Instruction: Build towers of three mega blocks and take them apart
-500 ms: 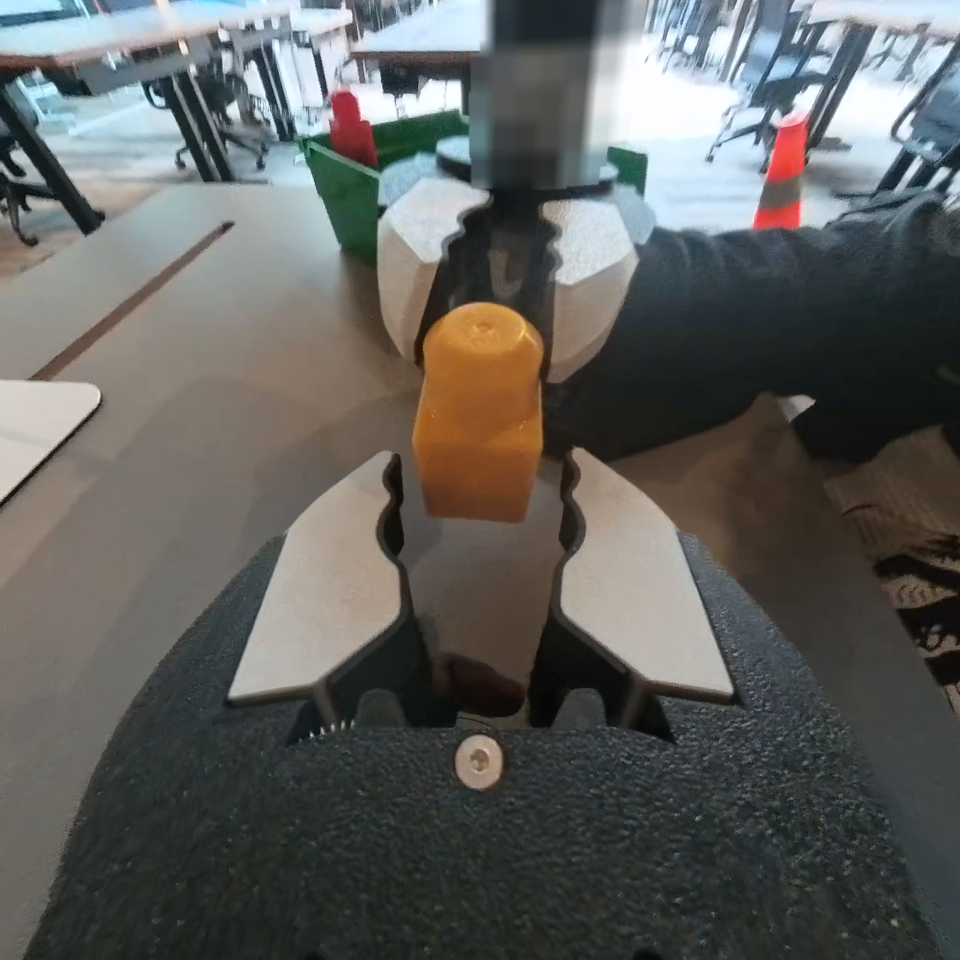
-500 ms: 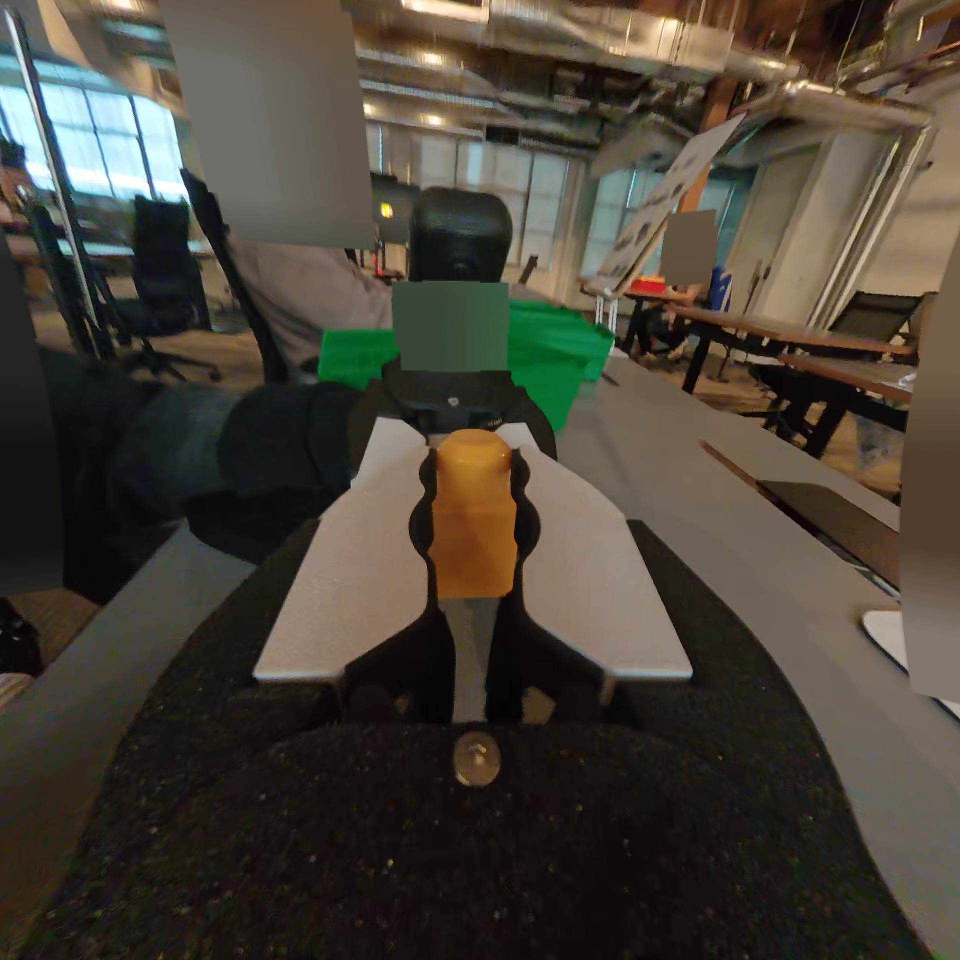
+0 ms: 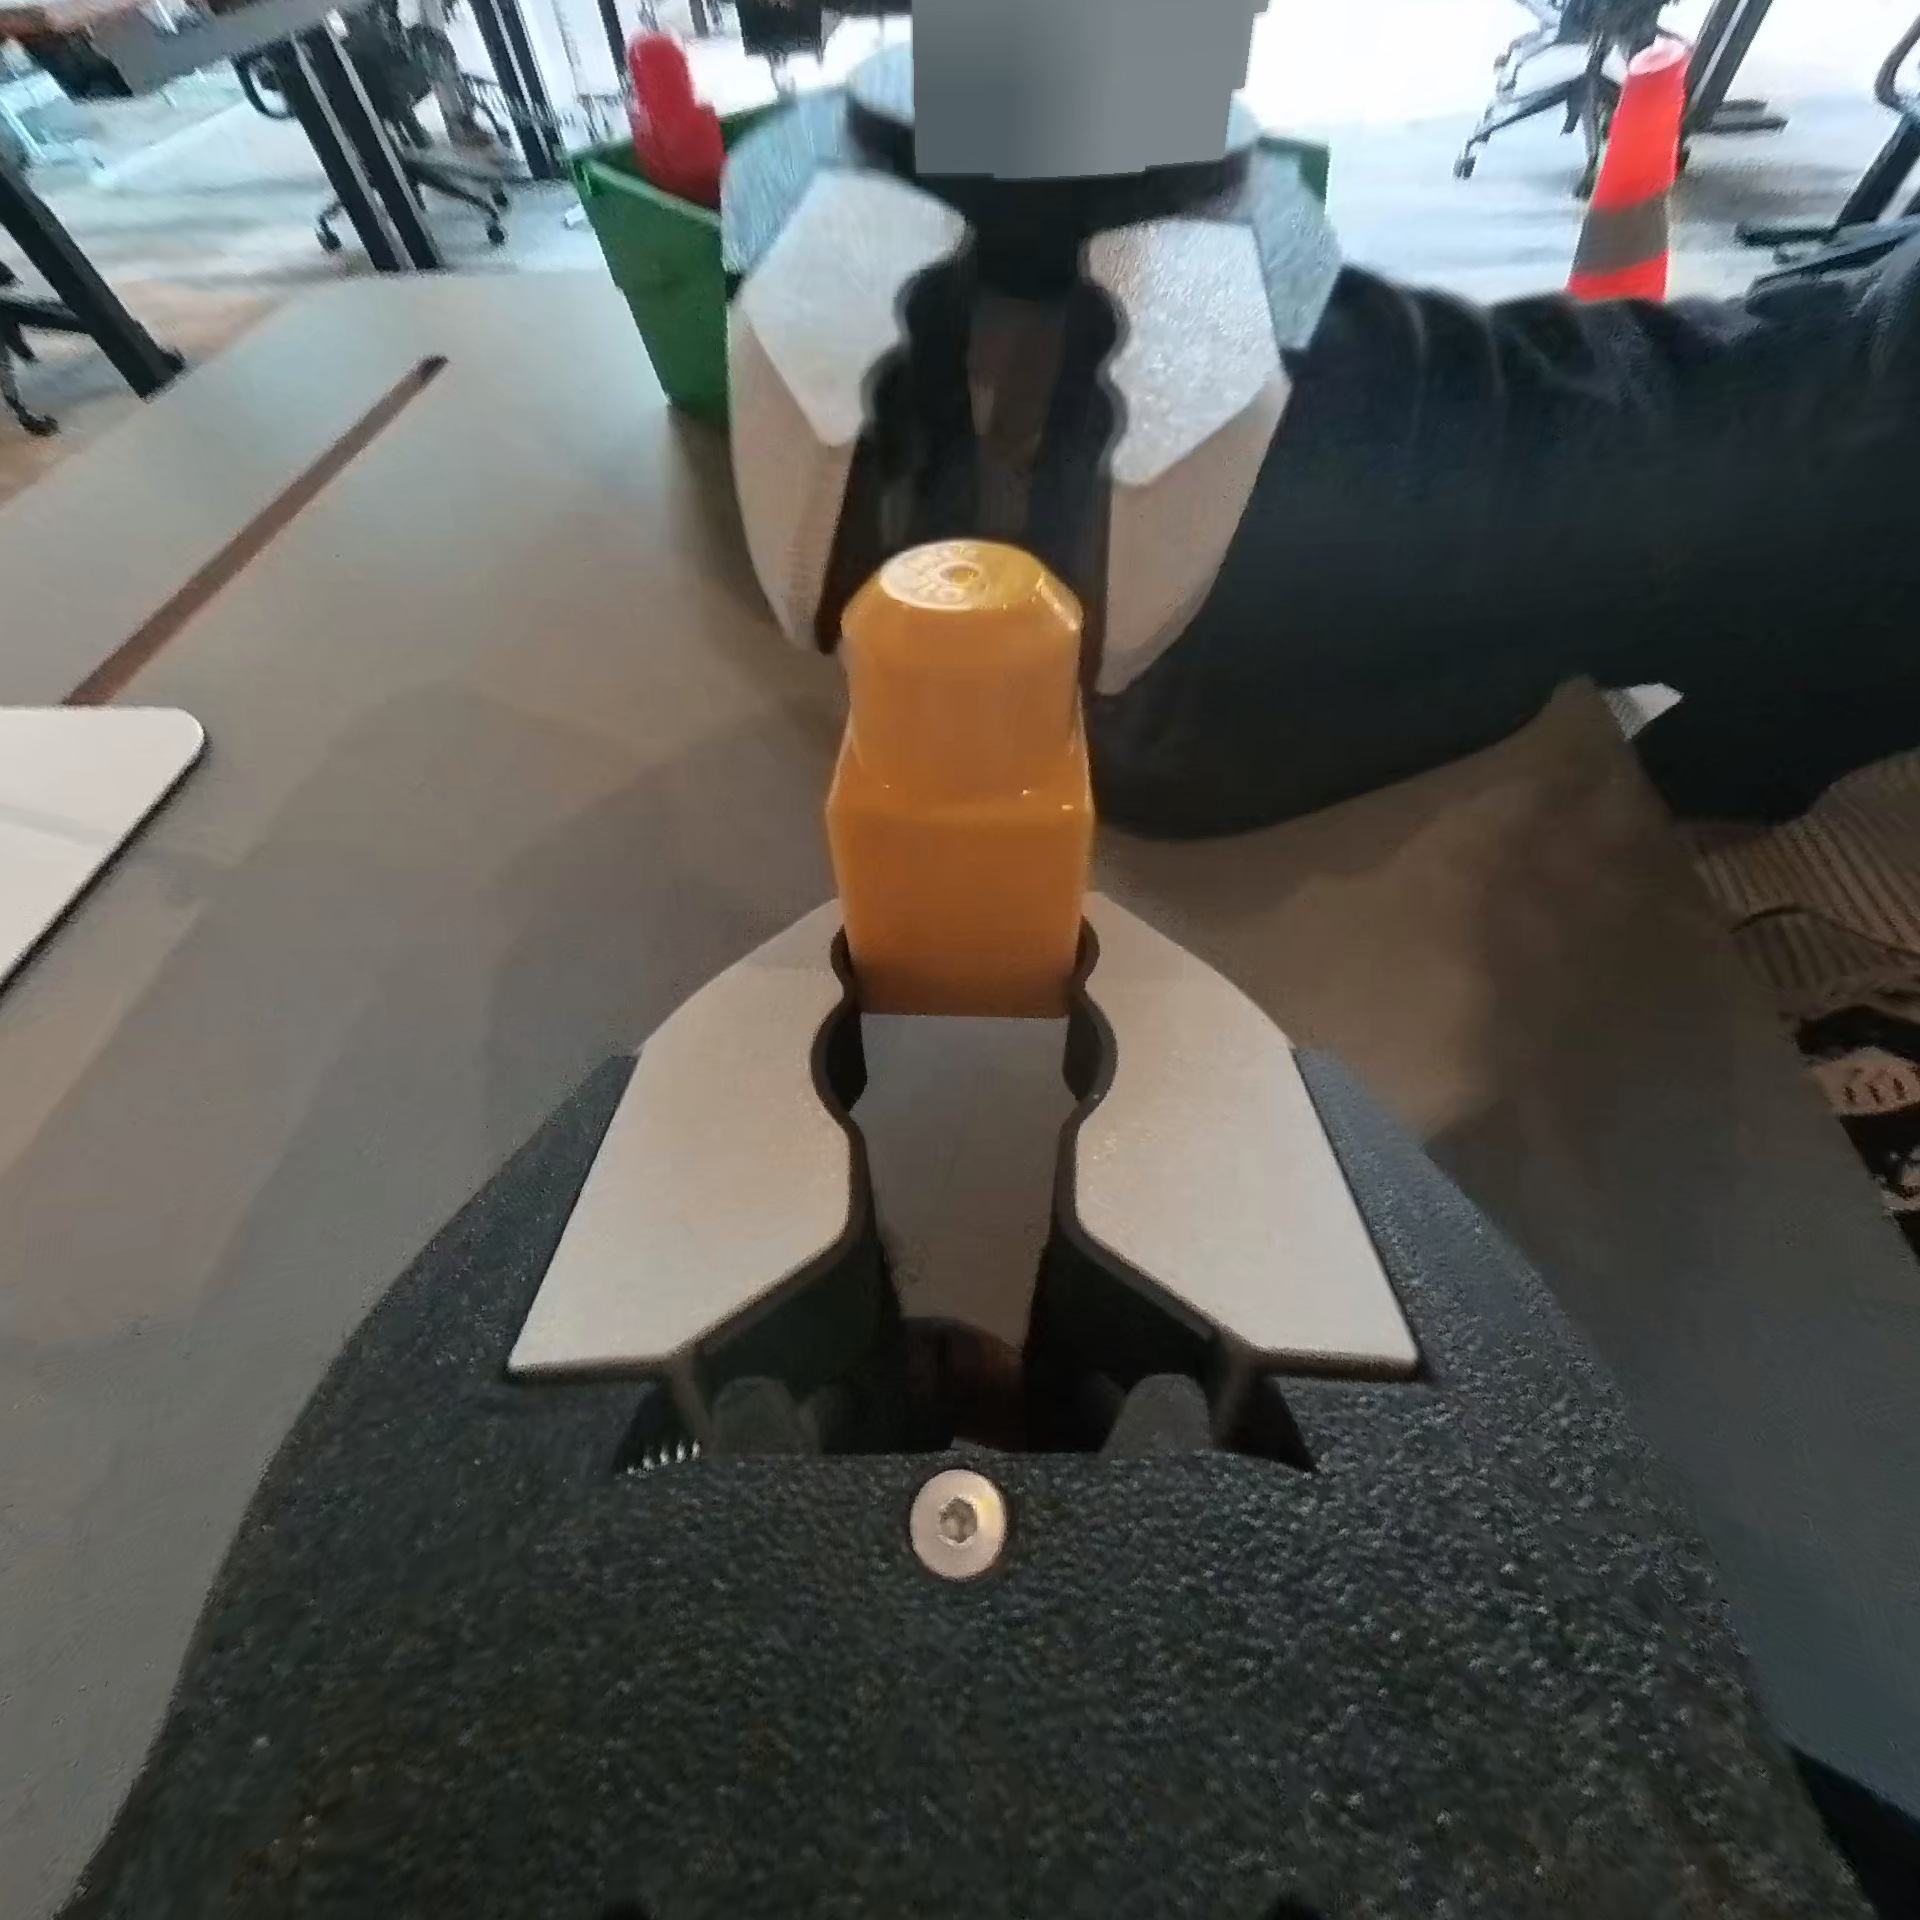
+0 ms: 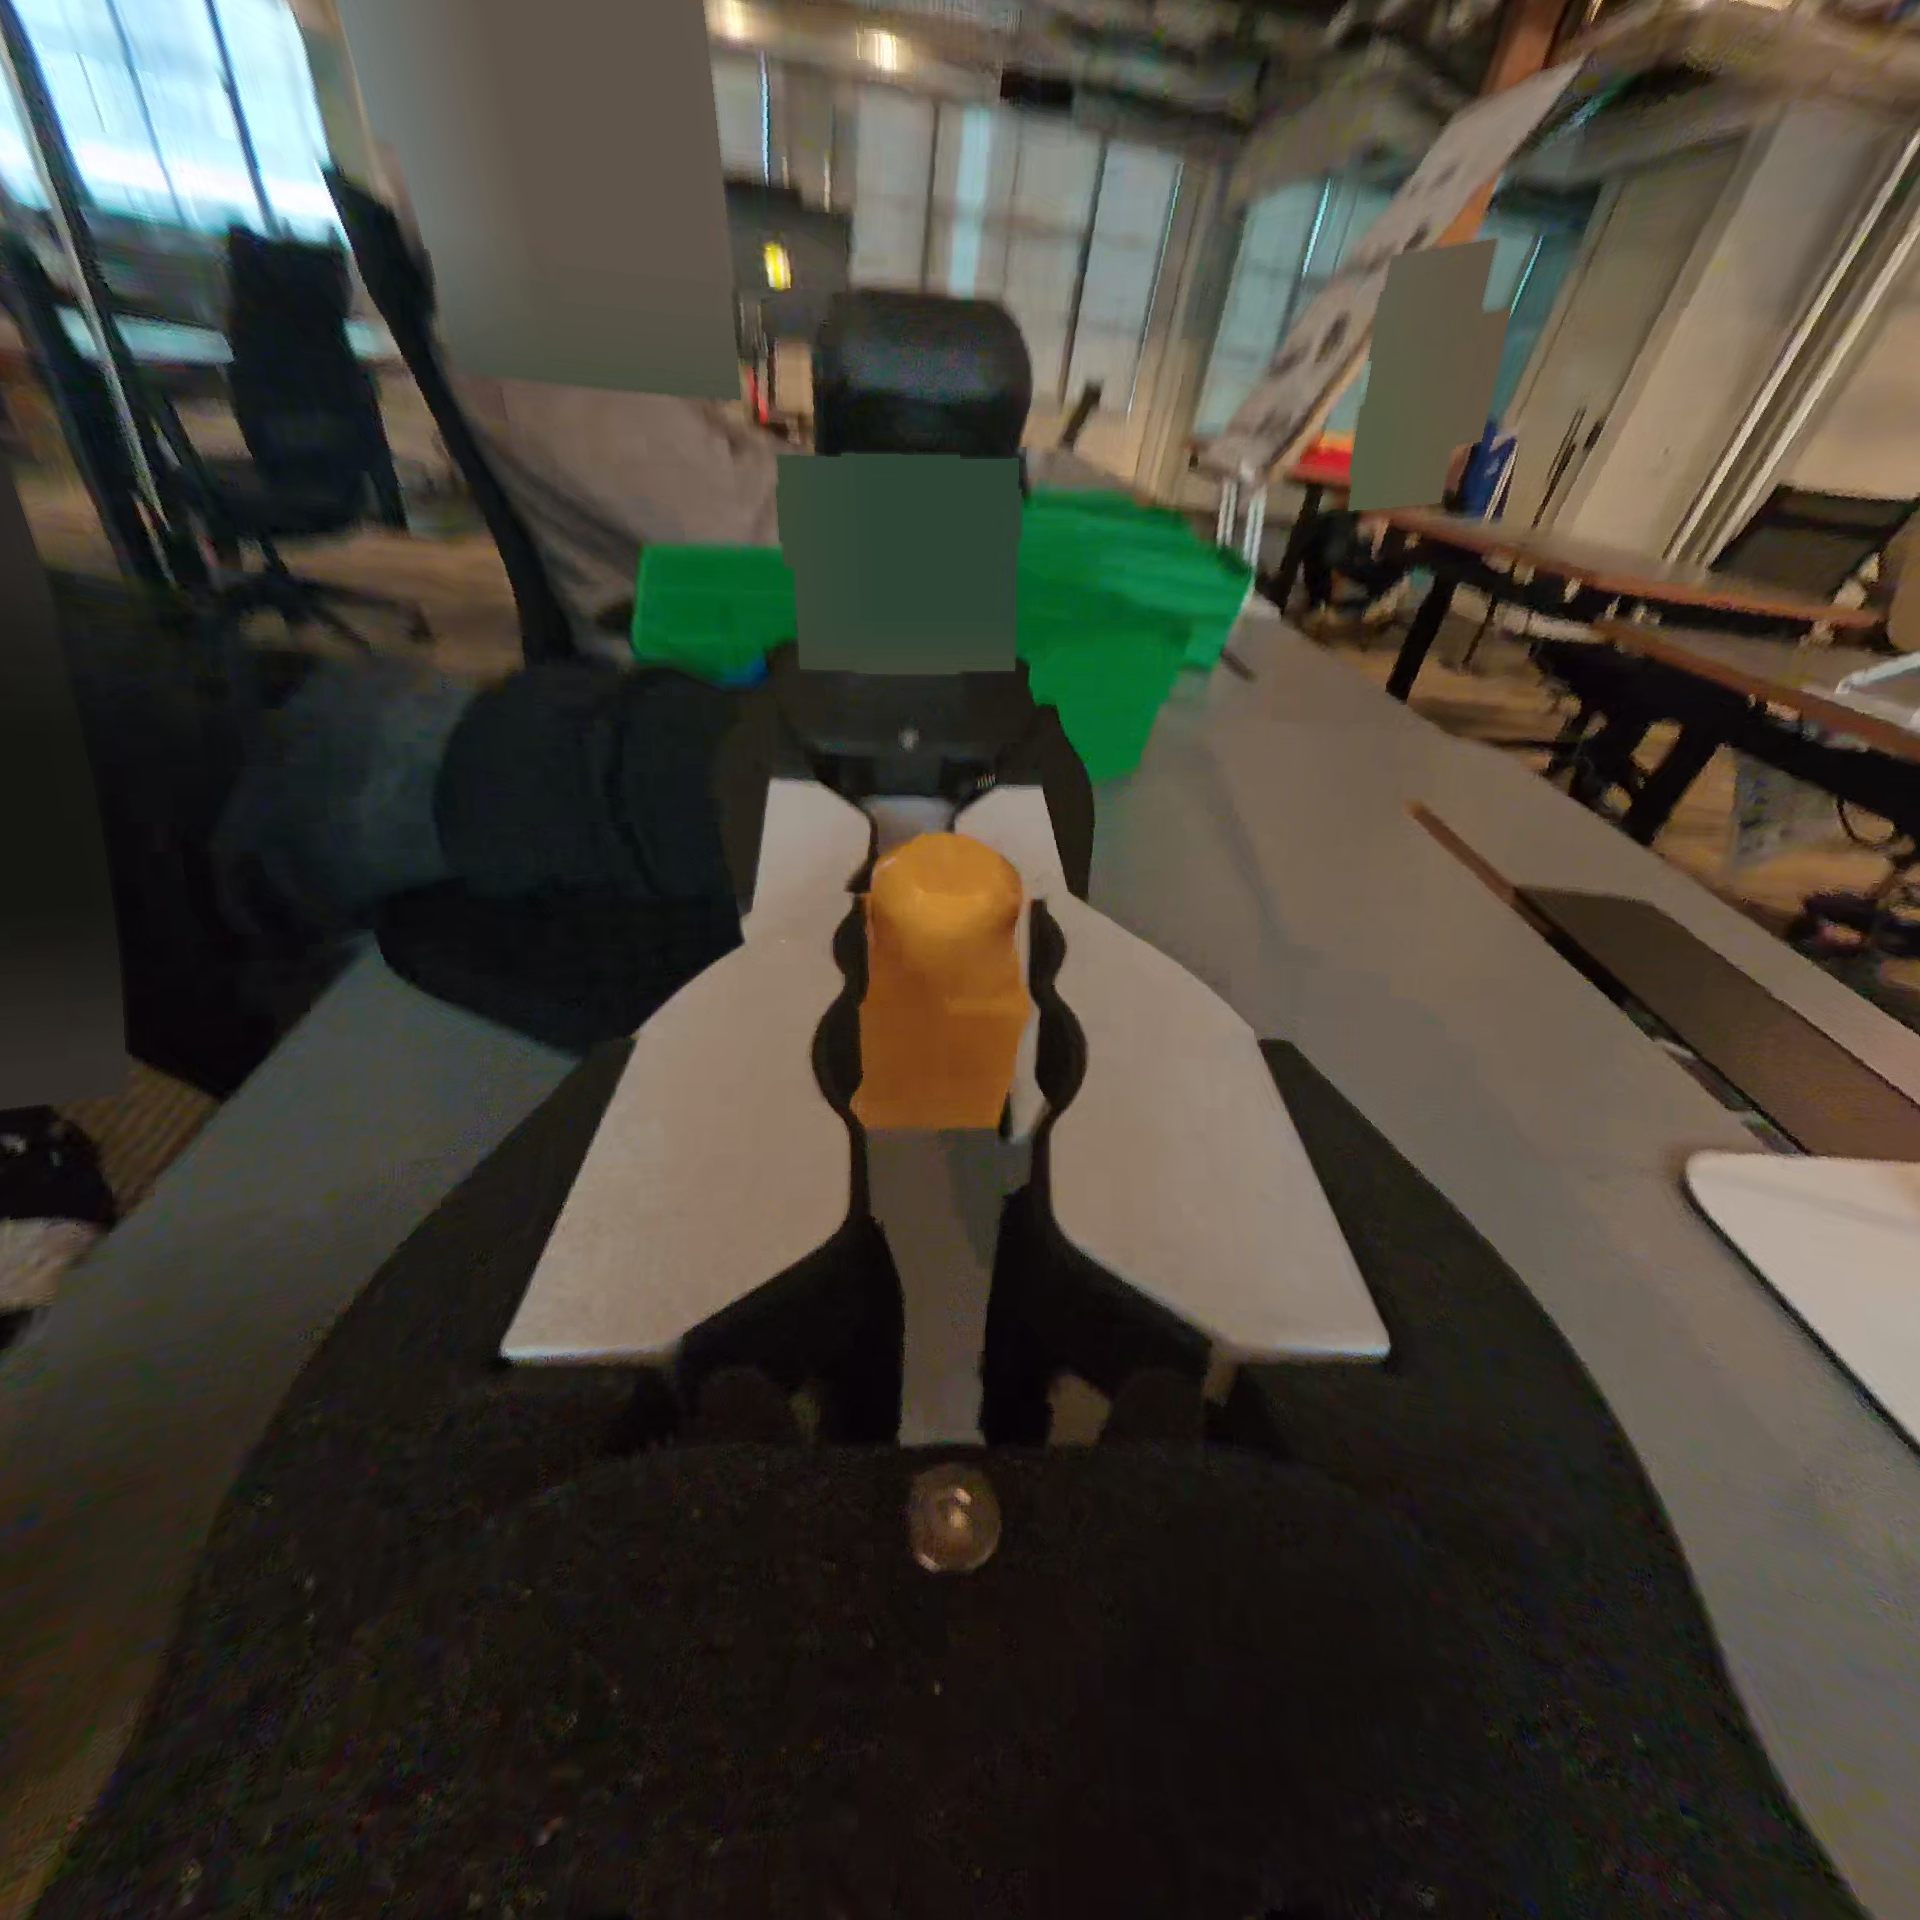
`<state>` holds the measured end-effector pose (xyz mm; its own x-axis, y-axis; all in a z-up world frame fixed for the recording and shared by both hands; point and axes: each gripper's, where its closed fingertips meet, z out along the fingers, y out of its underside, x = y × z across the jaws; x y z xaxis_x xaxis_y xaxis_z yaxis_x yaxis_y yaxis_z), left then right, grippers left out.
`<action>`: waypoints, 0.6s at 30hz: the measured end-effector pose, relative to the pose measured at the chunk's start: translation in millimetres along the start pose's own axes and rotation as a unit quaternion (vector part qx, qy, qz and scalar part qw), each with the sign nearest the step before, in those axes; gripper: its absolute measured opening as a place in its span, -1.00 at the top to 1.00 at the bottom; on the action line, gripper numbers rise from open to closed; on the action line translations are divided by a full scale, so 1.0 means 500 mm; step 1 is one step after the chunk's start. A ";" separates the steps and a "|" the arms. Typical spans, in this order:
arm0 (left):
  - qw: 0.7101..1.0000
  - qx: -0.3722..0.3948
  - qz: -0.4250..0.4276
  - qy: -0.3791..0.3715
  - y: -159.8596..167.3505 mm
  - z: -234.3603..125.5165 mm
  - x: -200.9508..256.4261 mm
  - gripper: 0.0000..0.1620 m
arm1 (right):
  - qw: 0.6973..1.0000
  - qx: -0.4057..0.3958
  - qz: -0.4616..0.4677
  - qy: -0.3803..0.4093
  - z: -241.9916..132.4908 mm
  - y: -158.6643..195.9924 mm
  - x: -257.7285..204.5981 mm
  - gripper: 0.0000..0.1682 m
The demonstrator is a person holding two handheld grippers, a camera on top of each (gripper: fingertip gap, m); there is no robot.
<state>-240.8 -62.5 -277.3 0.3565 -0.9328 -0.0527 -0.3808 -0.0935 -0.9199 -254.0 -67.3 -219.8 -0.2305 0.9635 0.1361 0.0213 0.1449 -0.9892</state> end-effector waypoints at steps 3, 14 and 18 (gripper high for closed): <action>1.000 -0.029 -0.007 0.007 0.024 0.003 0.000 0.57 | 0.993 -0.110 -0.041 0.013 -0.004 0.050 0.004 0.45; 0.998 -0.062 -0.008 0.024 0.050 0.019 0.012 0.55 | 0.983 -0.178 -0.049 -0.006 0.006 0.081 -0.016 0.60; 0.998 -0.063 -0.013 0.001 0.052 -0.009 -0.010 0.20 | 0.979 -0.197 -0.056 -0.006 -0.001 0.095 -0.013 0.61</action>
<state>-256.2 -61.7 -299.0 0.3663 -0.9301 -0.0284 -0.4763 -0.1612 -0.8644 -251.0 -66.9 -267.6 -0.2647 0.9340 0.2399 0.3684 0.3279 -0.8699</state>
